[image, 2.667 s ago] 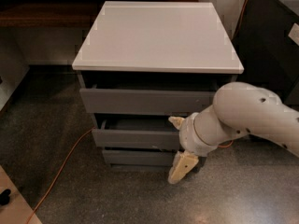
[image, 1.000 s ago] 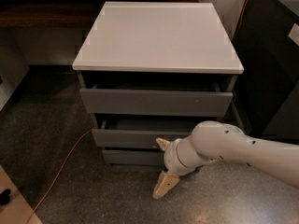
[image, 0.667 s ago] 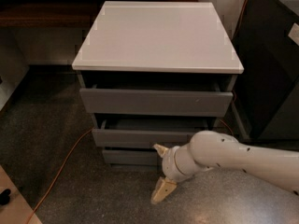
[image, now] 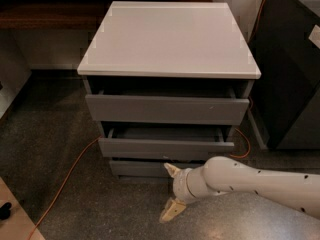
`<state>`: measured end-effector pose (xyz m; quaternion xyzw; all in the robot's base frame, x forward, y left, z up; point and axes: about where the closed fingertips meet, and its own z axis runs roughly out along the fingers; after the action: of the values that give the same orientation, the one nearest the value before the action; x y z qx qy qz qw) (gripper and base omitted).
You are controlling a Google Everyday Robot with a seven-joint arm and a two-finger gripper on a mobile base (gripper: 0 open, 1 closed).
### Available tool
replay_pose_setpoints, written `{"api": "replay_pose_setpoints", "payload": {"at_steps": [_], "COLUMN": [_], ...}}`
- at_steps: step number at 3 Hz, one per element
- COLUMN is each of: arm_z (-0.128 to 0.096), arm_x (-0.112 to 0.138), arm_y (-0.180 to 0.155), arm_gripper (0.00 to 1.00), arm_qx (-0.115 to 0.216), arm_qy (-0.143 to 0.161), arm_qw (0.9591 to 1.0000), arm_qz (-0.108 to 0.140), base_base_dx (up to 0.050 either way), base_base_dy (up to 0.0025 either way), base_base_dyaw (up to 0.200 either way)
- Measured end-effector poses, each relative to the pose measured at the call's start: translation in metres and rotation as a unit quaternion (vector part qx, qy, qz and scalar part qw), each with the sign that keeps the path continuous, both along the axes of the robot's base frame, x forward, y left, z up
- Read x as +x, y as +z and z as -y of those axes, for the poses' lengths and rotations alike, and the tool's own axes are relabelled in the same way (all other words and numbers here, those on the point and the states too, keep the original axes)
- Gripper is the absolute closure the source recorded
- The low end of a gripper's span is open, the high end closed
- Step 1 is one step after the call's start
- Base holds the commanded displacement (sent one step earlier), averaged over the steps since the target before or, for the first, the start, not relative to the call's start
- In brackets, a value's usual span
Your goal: Pick apple from bottom drawer and place on counter
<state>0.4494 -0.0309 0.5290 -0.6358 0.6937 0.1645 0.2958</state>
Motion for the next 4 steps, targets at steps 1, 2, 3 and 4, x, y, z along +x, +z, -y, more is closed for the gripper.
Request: {"api": "replay_pose_setpoints", "payload": {"at_steps": [1,2,3,4], "arm_z": [-0.002,0.000,0.007,0.007], "arm_x": [0.007,0.017,0.036,0.036], "arm_y": [-0.029,-0.063,-0.122,-0.123], "arm_gripper": [0.00,0.00,0.00,0.00], "arm_qx": [0.024,0.024,0.009,0.009], "arm_qy": [-0.004,-0.008,-0.012,-0.012], "arm_qw": [0.9997,0.9996,0.9998,0.9998], "arm_qz": [0.005,0.009,0.010,0.009], "base_base_dx": [0.000,0.000,0.000,0.000], "base_base_dy": [0.00000,0.00000,0.00000,0.00000], "base_base_dyaw": [0.000,0.000,0.000,0.000]}}
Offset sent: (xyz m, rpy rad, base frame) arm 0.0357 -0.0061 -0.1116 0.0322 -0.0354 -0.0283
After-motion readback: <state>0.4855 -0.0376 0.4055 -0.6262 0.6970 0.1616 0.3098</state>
